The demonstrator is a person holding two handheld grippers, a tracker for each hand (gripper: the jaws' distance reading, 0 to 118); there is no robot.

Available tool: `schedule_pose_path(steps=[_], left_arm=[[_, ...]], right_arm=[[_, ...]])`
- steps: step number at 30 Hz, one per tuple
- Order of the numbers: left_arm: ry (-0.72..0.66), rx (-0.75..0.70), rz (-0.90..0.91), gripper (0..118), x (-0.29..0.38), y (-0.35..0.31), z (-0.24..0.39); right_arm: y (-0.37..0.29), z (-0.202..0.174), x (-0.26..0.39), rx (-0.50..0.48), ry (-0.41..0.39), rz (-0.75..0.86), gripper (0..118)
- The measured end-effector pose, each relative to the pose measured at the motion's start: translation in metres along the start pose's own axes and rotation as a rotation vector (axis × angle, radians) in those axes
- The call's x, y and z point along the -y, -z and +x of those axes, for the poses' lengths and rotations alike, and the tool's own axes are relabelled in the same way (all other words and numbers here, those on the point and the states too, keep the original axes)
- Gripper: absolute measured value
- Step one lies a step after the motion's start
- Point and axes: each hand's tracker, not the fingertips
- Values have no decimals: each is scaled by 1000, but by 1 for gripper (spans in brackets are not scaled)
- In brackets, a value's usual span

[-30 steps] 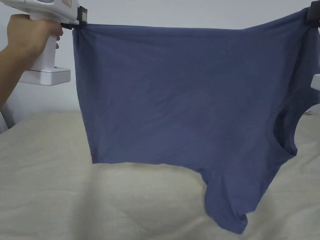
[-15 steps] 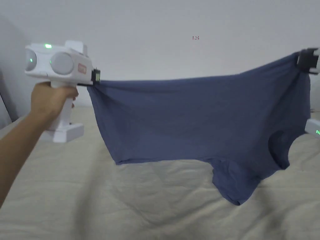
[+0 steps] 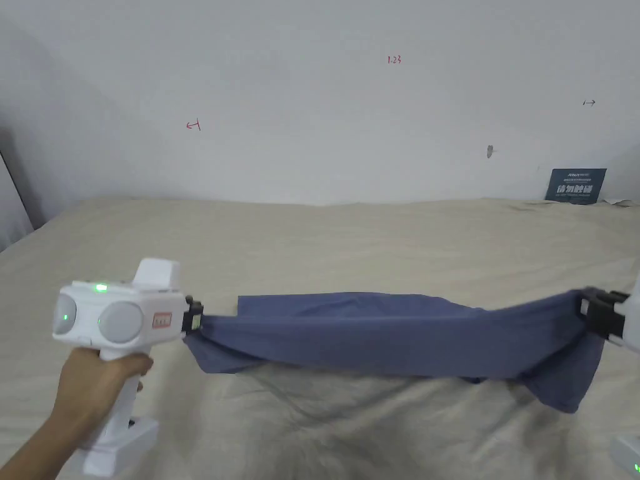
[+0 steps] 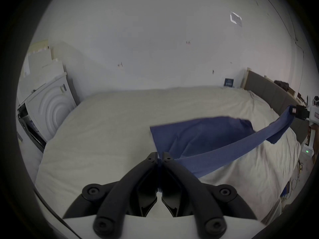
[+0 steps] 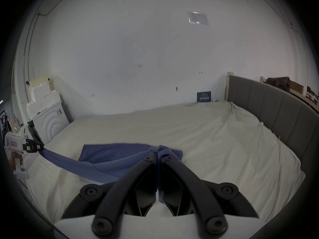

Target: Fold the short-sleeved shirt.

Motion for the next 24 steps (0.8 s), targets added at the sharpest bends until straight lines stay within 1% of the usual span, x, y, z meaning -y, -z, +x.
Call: schedule_pose_path(steps=[5, 8, 10, 12, 16, 19, 24], left_arm=[[9, 22, -56, 0, 66, -6, 2], [5, 30, -87, 0, 100, -11, 2], [-18, 39, -104, 0, 119, -15, 1], [-40, 41, -122, 0, 137, -21, 0], [-90, 49, -151, 0, 166, -34, -6], [-104, 47, -177, 0, 186, -41, -10], [-132, 42, -200, 0, 211, -53, -9]], right_arm=[[-34, 4, 57, -1, 13, -35, 1], [-52, 9, 86, -4, 46, -63, 1], [-64, 7, 104, 8, 34, -80, 1], [-77, 9, 122, 5, 44, -106, 1], [-99, 10, 151, 3, 67, -147, 1], [-111, 10, 172, -3, 52, -185, 1], [-126, 11, 201, -11, 62, -229, 1]])
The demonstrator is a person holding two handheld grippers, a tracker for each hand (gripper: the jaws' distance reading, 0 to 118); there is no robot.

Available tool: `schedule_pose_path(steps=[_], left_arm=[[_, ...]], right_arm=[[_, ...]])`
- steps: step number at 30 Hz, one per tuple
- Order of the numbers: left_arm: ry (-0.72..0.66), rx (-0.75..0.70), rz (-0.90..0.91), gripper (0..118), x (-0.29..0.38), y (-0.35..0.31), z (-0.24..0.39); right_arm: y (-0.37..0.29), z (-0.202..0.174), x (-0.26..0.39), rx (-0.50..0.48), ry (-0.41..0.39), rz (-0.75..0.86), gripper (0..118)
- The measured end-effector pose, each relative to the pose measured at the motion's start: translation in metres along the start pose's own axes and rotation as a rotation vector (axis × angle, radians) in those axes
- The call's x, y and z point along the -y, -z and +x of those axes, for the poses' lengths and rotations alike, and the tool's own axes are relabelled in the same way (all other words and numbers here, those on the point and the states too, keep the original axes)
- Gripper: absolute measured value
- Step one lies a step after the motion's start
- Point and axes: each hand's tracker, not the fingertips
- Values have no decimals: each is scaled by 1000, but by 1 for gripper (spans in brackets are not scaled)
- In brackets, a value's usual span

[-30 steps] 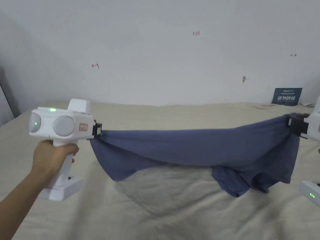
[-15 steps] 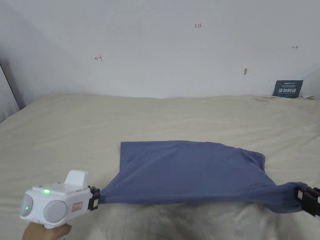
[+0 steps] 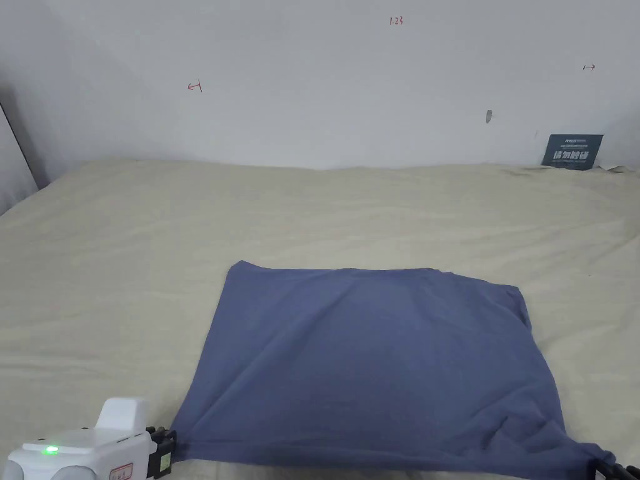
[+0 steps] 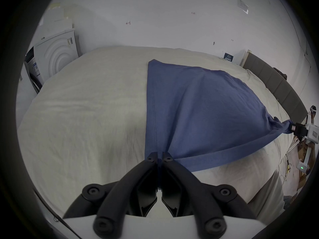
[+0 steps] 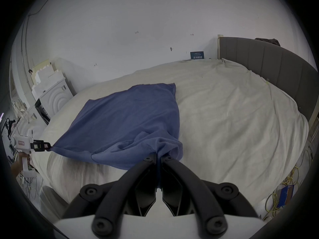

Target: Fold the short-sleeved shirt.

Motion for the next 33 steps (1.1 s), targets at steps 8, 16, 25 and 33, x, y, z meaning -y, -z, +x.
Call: schedule_pose_path(steps=[8, 16, 25, 33], left_arm=[[-25, -12, -60, 0, 28, 15, -2], [-72, -23, -89, 0, 34, 25, -3], [-77, -20, -81, 54, 31, 13, 0], [-88, -40, 85, 114, 1, -26, 16]], right_arm=[[18, 6, 33, 27, 39, -90, 1], [46, 11, 61, 77, 108, -186, 2], [32, 4, 47, 77, 124, -149, 27], [-2, -23, -8, 35, 52, 23, 102]])
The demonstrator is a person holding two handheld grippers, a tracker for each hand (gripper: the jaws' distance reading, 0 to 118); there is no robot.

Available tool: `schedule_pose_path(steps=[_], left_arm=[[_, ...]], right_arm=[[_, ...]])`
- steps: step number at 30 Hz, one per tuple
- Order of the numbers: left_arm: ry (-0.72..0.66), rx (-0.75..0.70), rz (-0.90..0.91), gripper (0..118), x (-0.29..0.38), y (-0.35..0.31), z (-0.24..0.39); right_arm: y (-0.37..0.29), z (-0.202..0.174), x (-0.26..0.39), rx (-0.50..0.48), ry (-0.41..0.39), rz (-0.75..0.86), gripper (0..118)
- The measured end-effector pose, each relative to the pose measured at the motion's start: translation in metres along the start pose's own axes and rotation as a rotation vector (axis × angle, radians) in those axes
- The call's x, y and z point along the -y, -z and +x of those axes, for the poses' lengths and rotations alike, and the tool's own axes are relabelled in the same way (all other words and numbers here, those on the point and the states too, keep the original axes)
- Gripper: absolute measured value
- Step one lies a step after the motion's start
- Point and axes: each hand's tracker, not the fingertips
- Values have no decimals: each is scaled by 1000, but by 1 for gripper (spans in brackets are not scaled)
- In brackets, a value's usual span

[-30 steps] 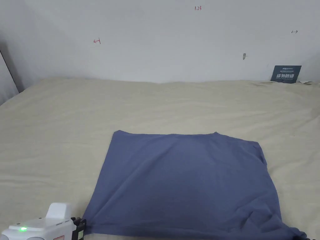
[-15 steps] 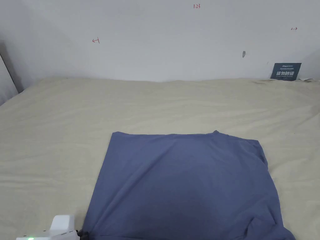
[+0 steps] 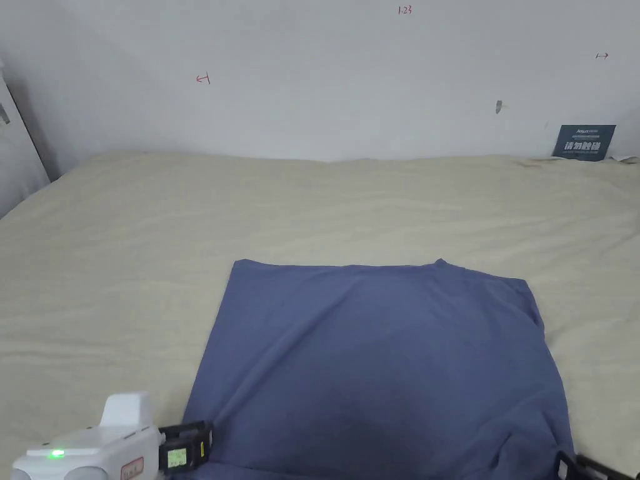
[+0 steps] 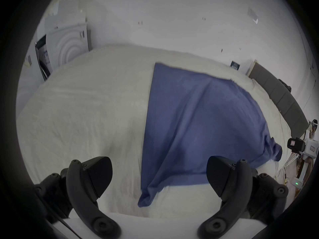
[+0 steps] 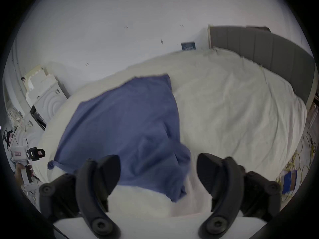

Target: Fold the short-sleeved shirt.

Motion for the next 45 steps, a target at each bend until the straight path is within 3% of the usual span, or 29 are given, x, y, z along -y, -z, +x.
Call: schedule_pose_path(steps=[11, 16, 18, 19, 23, 25, 28, 29, 45], left_arm=[[100, -74, 379, 113, -65, -42, 47], [114, -76, 534, 112, -74, -50, 67], [123, -78, 584, 107, -73, -52, 75], [135, -67, 608, 100, -72, -51, 76], [181, -65, 654, 50, -64, -52, 88], [190, -49, 664, 34, -60, -52, 91], [186, -57, 658, 3, -56, -49, 95], [175, -53, 658, 0, -55, -48, 95], [123, -23, 542, 0, -57, -42, 84]], right_arm=[[-31, -59, -78, 25, -98, 343, 107], [-36, -83, -84, 74, -200, 454, 105], [-38, -95, -81, 106, -228, 501, 93], [-38, -98, -79, 113, -230, 513, 80], [-39, -107, -73, 150, -253, 583, 20], [-40, -109, -71, 181, -264, 618, 4], [-42, -111, -70, 181, -261, 637, 1], [-42, -111, -70, 176, -259, 644, 0], [-43, -109, -69, 166, -265, 643, 0]])
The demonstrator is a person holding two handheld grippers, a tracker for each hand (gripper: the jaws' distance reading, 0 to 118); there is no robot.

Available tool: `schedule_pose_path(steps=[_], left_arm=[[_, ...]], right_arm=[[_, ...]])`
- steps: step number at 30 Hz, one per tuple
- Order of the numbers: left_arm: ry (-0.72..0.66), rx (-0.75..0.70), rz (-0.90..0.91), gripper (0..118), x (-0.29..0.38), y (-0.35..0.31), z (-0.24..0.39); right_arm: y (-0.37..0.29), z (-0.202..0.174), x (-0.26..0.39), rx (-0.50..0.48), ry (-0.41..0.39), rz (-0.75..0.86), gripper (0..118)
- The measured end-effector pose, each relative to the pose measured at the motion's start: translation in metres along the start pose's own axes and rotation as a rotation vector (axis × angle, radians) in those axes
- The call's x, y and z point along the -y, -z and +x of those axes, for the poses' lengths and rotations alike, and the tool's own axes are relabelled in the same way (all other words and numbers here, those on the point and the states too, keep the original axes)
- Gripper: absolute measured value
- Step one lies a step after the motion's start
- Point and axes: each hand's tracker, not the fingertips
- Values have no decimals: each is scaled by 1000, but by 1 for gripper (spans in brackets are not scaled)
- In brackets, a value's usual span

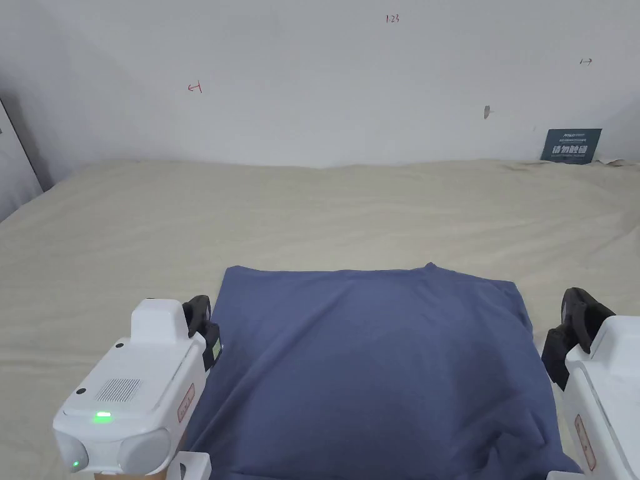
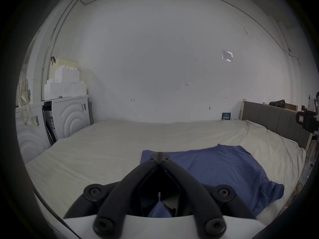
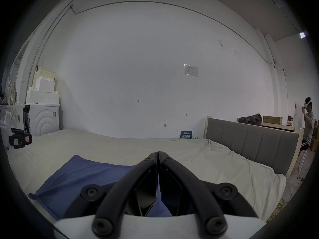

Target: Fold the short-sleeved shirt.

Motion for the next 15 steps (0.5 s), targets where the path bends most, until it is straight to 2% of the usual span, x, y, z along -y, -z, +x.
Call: schedule_pose_path(steps=[6, 15], left_arm=[[-73, 29, -308, 0, 8, 24, -21], [-73, 34, -670, 0, 68, 34, -47]], right_arm=[[2, 1, 4, -12, -13, -16, 0], [6, 1, 18, -29, -16, -66, 0]])
